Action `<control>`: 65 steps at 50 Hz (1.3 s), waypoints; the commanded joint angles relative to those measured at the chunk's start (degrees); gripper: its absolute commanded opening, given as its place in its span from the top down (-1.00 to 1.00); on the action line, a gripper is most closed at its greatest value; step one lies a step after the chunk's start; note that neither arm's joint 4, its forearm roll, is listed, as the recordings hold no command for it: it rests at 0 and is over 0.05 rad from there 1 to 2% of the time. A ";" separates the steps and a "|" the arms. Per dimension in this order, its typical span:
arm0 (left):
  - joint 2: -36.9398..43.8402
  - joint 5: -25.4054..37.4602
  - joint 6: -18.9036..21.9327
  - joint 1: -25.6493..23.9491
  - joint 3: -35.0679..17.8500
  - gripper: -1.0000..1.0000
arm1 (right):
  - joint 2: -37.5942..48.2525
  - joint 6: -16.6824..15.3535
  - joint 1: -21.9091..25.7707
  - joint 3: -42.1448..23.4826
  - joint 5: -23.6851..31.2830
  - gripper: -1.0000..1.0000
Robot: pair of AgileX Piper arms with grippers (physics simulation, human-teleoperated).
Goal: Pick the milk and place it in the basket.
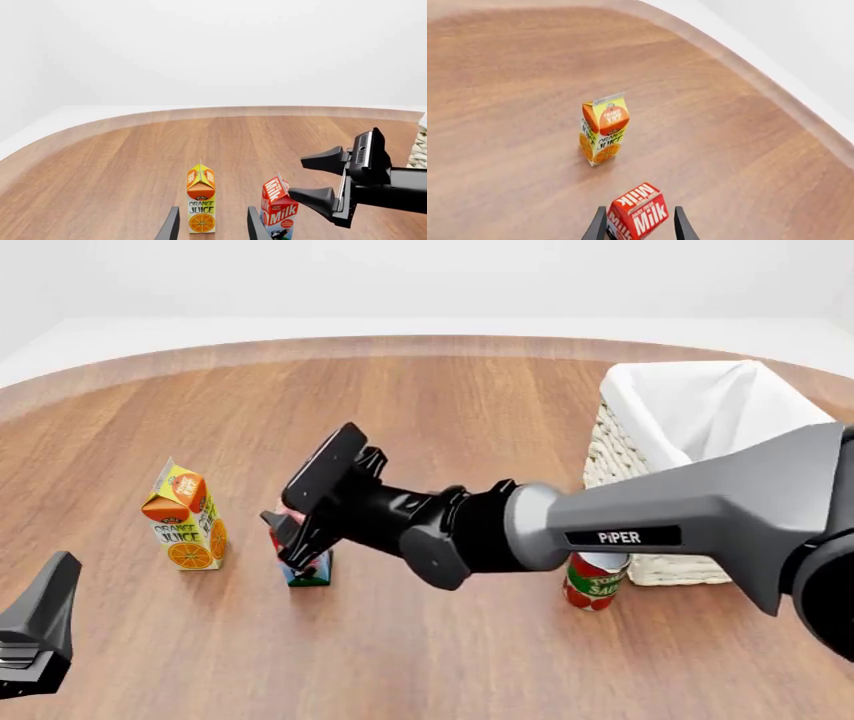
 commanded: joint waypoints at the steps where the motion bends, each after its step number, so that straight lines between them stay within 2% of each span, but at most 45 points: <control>1: 0.00 0.00 0.00 0.00 0.00 -1.00 | 2.07 -0.10 -0.03 -2.70 2.35 -1.00; 29: 0.00 0.00 0.00 0.00 0.00 -1.00 | 5.18 -0.13 -1.79 -5.73 5.58 -1.00; 65: 0.00 0.00 0.00 0.00 0.00 -1.00 | 8.53 -0.74 -0.99 -7.43 7.66 -1.00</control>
